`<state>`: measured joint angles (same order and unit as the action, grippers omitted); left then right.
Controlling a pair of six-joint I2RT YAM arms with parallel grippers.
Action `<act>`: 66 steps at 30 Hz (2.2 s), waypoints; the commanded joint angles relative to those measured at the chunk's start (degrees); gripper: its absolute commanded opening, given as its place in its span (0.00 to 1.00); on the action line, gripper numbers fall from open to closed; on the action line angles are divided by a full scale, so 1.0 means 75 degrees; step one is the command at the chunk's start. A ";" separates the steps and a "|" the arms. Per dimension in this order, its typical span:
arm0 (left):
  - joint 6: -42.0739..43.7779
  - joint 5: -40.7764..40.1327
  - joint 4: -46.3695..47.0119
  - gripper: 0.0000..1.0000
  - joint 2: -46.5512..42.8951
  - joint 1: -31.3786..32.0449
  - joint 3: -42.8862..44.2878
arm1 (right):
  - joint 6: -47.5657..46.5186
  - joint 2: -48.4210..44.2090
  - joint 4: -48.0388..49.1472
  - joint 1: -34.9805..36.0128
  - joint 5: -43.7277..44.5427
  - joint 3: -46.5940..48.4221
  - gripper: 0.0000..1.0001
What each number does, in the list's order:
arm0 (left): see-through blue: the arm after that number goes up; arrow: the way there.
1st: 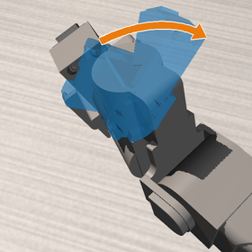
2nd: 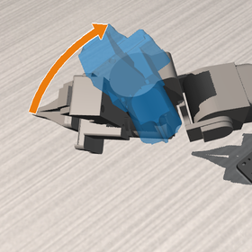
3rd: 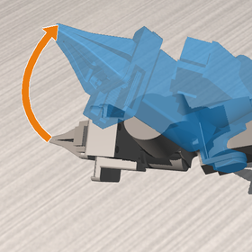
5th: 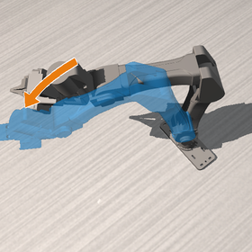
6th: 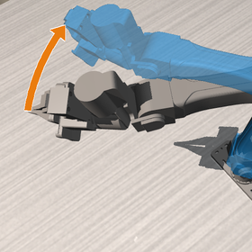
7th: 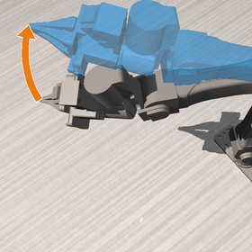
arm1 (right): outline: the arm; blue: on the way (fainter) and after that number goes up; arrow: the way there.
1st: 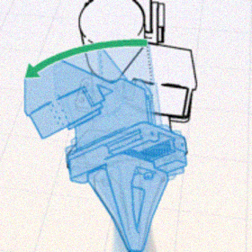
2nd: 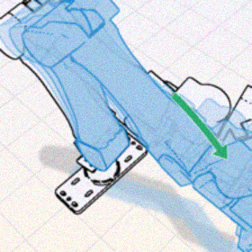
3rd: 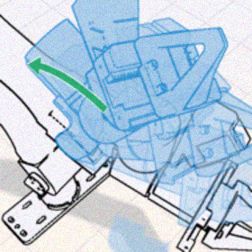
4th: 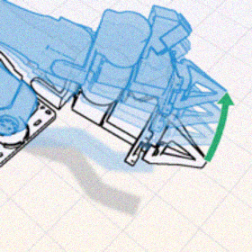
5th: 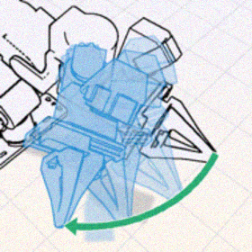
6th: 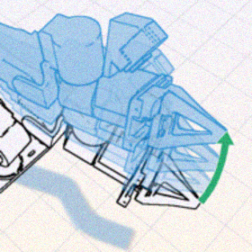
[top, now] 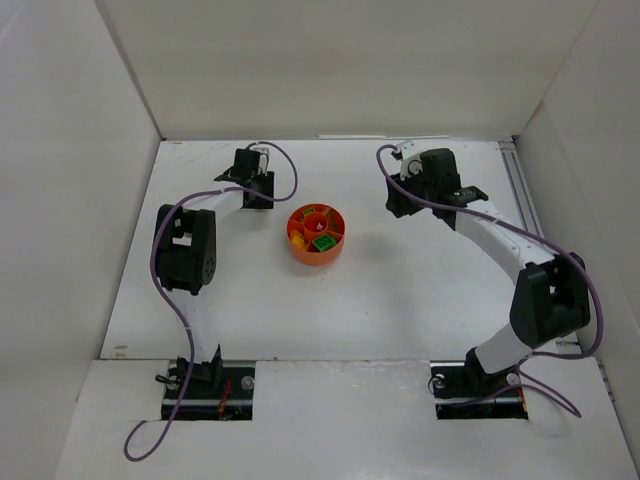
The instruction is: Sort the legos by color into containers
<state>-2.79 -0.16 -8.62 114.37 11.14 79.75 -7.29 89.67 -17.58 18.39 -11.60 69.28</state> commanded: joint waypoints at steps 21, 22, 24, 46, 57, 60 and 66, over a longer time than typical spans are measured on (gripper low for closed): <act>-0.0295 0.0841 0.0447 0.17 -0.1126 -0.0020 -0.0062 | 0.0023 0.0009 0.0247 -0.0050 -0.0587 0.0349 0.47; -0.0366 0.1271 0.0447 0.17 -0.1429 -0.0020 -0.0167 | 0.0023 0.0009 0.0247 -0.0050 -0.0587 0.0349 0.47; -0.0576 0.1521 0.0529 0.17 -0.1736 -0.0020 -0.0413 | 0.0023 -0.0061 0.0247 -0.0050 -0.0668 0.0349 0.47; -0.1596 0.0409 -0.0397 0.18 -0.3296 0.1984 -0.1280 | -0.0130 -0.0202 0.0166 -0.0120 -0.0997 0.0033 0.47; -0.1667 -0.0105 -0.0643 0.39 -0.3132 0.2288 -0.1199 | -0.0200 -0.0576 0.0165 -0.0120 -0.0916 -0.0202 0.48; -0.1667 -0.0259 -0.0725 0.44 -0.3202 0.2371 -0.1199 | -0.0200 -0.0647 0.0165 -0.0120 -0.0915 -0.0353 0.48; -0.1738 -0.0189 -0.0725 0.48 -0.3460 0.2522 -0.1199 | -0.0200 -0.0799 0.0165 -0.0120 -0.0915 -0.0506 0.48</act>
<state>-15.29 -1.76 -13.39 92.36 29.12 70.08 -8.16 85.89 -17.54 17.91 -18.24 66.32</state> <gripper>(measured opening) 0.480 0.476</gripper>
